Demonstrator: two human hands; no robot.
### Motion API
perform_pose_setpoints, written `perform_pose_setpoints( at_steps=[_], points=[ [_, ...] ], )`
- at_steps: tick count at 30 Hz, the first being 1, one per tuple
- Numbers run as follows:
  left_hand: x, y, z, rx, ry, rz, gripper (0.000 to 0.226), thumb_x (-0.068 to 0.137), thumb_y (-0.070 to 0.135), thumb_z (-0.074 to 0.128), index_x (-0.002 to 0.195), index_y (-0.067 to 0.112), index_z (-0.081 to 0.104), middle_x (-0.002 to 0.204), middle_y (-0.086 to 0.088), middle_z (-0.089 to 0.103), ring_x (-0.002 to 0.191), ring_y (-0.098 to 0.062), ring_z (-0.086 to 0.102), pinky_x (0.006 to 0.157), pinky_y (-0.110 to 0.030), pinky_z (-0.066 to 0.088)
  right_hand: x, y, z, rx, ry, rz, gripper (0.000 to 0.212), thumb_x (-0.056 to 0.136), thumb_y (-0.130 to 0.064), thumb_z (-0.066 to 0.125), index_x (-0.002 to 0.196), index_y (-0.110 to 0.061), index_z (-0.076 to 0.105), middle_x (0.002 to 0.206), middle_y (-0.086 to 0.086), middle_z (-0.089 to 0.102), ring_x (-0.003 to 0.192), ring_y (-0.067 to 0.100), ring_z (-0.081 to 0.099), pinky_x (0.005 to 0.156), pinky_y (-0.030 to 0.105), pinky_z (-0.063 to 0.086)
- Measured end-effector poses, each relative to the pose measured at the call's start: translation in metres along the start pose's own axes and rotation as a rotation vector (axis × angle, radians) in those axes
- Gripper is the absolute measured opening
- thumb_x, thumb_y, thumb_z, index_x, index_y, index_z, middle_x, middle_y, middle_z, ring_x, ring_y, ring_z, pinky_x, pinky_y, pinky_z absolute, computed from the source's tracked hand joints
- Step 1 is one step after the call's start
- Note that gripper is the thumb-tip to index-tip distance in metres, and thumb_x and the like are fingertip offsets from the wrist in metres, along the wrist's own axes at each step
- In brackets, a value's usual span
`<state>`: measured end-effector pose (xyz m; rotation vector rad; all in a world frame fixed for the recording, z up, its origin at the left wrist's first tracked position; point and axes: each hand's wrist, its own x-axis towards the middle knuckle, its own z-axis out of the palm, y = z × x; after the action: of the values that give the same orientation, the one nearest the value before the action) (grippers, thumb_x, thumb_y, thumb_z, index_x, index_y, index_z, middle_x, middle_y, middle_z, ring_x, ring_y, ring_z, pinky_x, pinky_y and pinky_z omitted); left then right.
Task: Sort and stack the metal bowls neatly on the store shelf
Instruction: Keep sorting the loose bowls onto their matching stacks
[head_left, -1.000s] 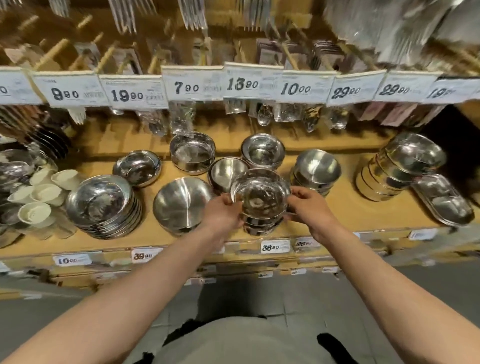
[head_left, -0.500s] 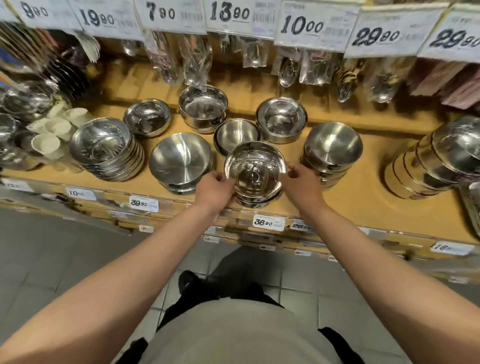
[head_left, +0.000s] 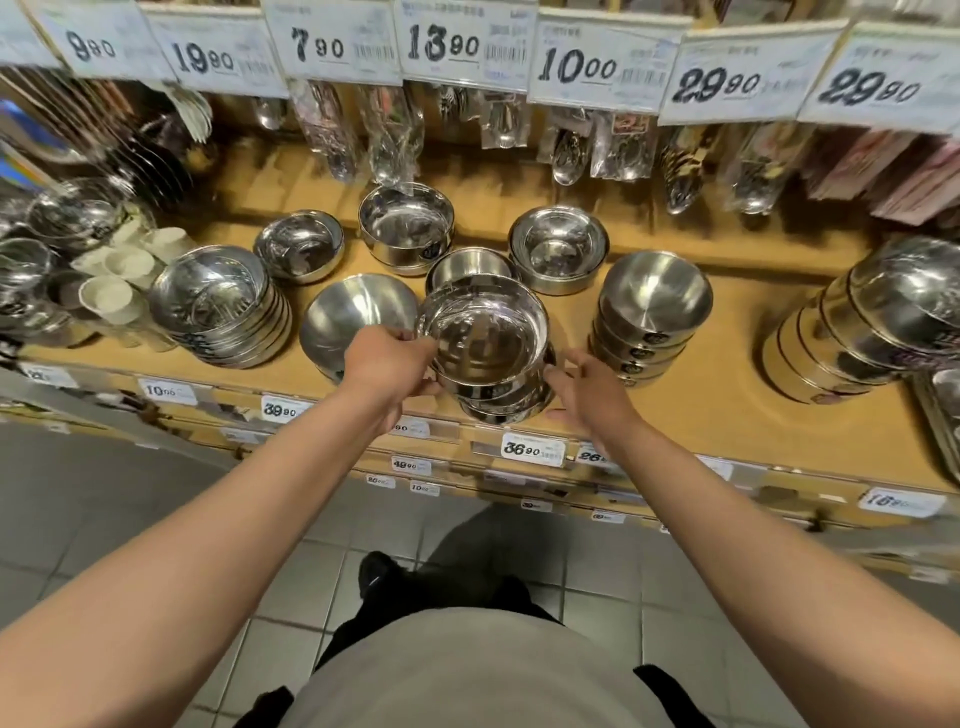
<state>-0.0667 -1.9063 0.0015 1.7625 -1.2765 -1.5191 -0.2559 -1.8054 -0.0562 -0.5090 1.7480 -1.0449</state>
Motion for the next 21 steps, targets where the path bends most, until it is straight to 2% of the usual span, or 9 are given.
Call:
perform_pose_setpoints(
  at_steps=[2, 4, 8, 10, 13, 16, 18, 19, 21],
  points=[
    [0.0, 0.005, -0.006, -0.014, -0.005, 0.001, 0.007, 0.093, 0.003, 0.066, 0.086, 0.002, 0.064, 0.084, -0.017, 0.072, 0.052, -0.021, 0.071, 0.057, -0.034, 0.064, 0.003, 0.003, 0.003, 0.12, -0.017, 0.066, 0.048, 0.099, -0.011, 0.063, 0.144, -0.011, 0.048, 0.135, 0.007, 0.057, 0.115, 0.025, 0.063, 0.094, 0.043, 0.059],
    [-0.001, 0.007, -0.009, -0.021, 0.0, 0.006, 0.009, 0.093, 0.003, 0.065, 0.085, 0.003, 0.062, 0.086, -0.016, 0.072, 0.053, -0.022, 0.07, 0.054, -0.031, 0.063, 0.003, 0.006, 0.006, 0.218, 0.009, 0.134, 0.046, 0.098, -0.003, 0.062, 0.141, -0.003, 0.048, 0.14, 0.015, 0.057, 0.117, 0.029, 0.065, 0.097, 0.043, 0.057],
    [-0.003, 0.003, -0.011, -0.04, 0.001, 0.012, 0.01, 0.094, 0.001, 0.064, 0.085, 0.003, 0.06, 0.088, -0.016, 0.069, 0.054, -0.022, 0.068, 0.053, -0.031, 0.062, -0.007, 0.015, 0.012, 0.284, 0.044, 0.252, 0.025, 0.097, 0.001, 0.06, 0.122, 0.003, 0.056, 0.124, 0.017, 0.064, 0.09, 0.021, 0.07, 0.094, 0.042, 0.059],
    [-0.004, -0.002, -0.011, -0.046, -0.001, 0.002, 0.008, 0.094, 0.001, 0.064, 0.088, 0.001, 0.059, 0.092, -0.017, 0.068, 0.055, -0.021, 0.068, 0.051, -0.03, 0.062, -0.011, 0.016, 0.011, 0.255, 0.005, 0.28, 0.019, 0.099, -0.004, 0.061, 0.115, 0.004, 0.06, 0.111, 0.017, 0.068, 0.087, 0.022, 0.07, 0.088, 0.039, 0.061],
    [-0.004, -0.011, -0.011, -0.058, 0.006, -0.013, 0.006, 0.093, 0.0, 0.066, 0.094, -0.002, 0.06, 0.094, -0.019, 0.064, 0.057, -0.022, 0.066, 0.046, -0.026, 0.057, -0.006, 0.007, 0.006, 0.2, 0.021, 0.272, 0.019, 0.099, -0.012, 0.063, 0.114, -0.001, 0.056, 0.119, 0.019, 0.065, 0.088, 0.024, 0.071, 0.083, 0.038, 0.063],
    [-0.004, -0.016, -0.01, -0.07, -0.004, -0.031, 0.017, 0.093, 0.0, 0.066, 0.107, -0.009, 0.062, 0.097, -0.021, 0.064, 0.06, -0.023, 0.067, 0.045, -0.025, 0.056, 0.004, -0.001, 0.006, 0.159, 0.033, 0.271, 0.037, 0.099, -0.008, 0.063, 0.133, 0.0, 0.051, 0.129, 0.02, 0.062, 0.101, 0.026, 0.07, 0.097, 0.041, 0.057],
    [-0.003, -0.017, -0.007, -0.067, -0.003, -0.037, 0.022, 0.092, 0.0, 0.066, 0.111, -0.011, 0.062, 0.098, -0.02, 0.065, 0.059, -0.021, 0.068, 0.046, -0.026, 0.057, 0.006, -0.004, 0.011, 0.158, 0.014, 0.274, 0.027, 0.098, -0.004, 0.062, 0.124, -0.004, 0.056, 0.129, 0.022, 0.063, 0.11, 0.031, 0.069, 0.094, 0.039, 0.058],
    [-0.001, -0.018, -0.006, -0.071, -0.001, -0.039, 0.023, 0.092, 0.0, 0.067, 0.111, -0.01, 0.063, 0.097, -0.019, 0.066, 0.058, -0.02, 0.068, 0.047, -0.026, 0.057, 0.007, -0.004, 0.013, 0.156, 0.015, 0.284, 0.018, 0.098, -0.002, 0.061, 0.116, -0.006, 0.057, 0.127, 0.023, 0.064, 0.109, 0.031, 0.07, 0.093, 0.039, 0.058],
    [0.0, -0.017, -0.001, -0.081, -0.001, -0.052, 0.023, 0.09, 0.001, 0.07, 0.11, -0.01, 0.063, 0.095, -0.019, 0.066, 0.061, -0.022, 0.068, 0.049, -0.028, 0.059, 0.007, -0.003, 0.017, 0.169, 0.024, 0.311, 0.025, 0.099, -0.001, 0.06, 0.123, -0.005, 0.055, 0.115, 0.02, 0.068, 0.096, 0.028, 0.073, 0.091, 0.038, 0.06]
  ],
)
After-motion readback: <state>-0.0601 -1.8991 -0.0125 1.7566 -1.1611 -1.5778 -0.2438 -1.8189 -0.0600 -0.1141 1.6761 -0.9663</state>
